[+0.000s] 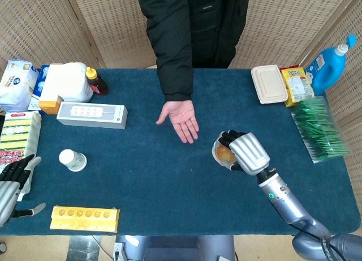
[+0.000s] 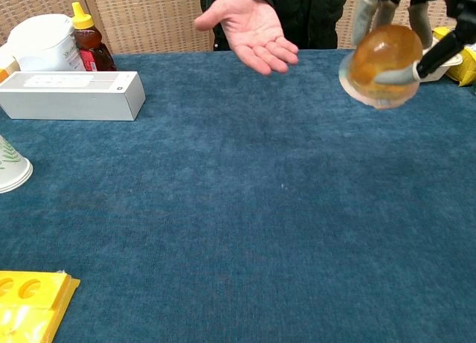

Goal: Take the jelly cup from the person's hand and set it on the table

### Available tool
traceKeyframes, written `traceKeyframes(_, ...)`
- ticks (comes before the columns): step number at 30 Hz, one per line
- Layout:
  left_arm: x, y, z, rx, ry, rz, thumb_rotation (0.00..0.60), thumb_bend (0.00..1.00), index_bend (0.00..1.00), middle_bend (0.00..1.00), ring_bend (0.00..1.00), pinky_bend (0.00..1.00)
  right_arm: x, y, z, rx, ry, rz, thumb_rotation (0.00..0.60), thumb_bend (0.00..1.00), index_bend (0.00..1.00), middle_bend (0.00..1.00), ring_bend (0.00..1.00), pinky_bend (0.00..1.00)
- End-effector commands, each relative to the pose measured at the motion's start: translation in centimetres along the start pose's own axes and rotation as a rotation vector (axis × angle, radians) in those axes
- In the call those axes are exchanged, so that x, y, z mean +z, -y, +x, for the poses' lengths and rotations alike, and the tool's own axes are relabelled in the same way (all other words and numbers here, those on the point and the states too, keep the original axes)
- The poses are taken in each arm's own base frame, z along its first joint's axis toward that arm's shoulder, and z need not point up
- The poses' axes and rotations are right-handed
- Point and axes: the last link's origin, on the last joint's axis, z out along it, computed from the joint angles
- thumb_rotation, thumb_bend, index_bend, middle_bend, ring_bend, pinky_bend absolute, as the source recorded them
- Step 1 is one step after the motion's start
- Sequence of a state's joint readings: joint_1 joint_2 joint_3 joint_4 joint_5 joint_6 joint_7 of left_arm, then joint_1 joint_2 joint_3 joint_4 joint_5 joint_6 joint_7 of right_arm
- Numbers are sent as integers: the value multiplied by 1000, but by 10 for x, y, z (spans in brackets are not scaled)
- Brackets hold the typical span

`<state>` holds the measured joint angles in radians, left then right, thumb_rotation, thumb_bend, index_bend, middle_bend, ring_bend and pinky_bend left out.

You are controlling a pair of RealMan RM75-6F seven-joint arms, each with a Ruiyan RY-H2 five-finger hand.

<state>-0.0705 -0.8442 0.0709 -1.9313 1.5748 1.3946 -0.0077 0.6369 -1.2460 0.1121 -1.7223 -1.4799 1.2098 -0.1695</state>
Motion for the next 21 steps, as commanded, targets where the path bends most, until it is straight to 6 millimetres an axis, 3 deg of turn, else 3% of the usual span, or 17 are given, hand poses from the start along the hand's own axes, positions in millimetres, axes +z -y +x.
traceKeyframes(1,-1,0,-1,3,4,-4,600,84,0,0,0,39,3,-7,-37,-4,72,-19,600,371,470,457,454,625)
traceKeyframes(9,-1,4,4,-21,-17,16,600,84,0,0,0,39,30,-15,-83,32,155,-76,600,372,461,449,425,605)
traceKeyframes(13,1,7,6,-30,-18,20,600,84,0,0,0,38,31,-21,-97,32,235,-89,600,290,165,267,245,450)
traceKeyframes(16,3,7,7,-33,-15,20,600,84,0,0,0,39,29,-26,-96,19,268,-89,600,217,38,124,121,327)
traceKeyframes(21,3,7,6,-32,-6,18,600,84,0,0,0,39,12,-31,-75,34,215,-83,600,191,19,75,75,306)
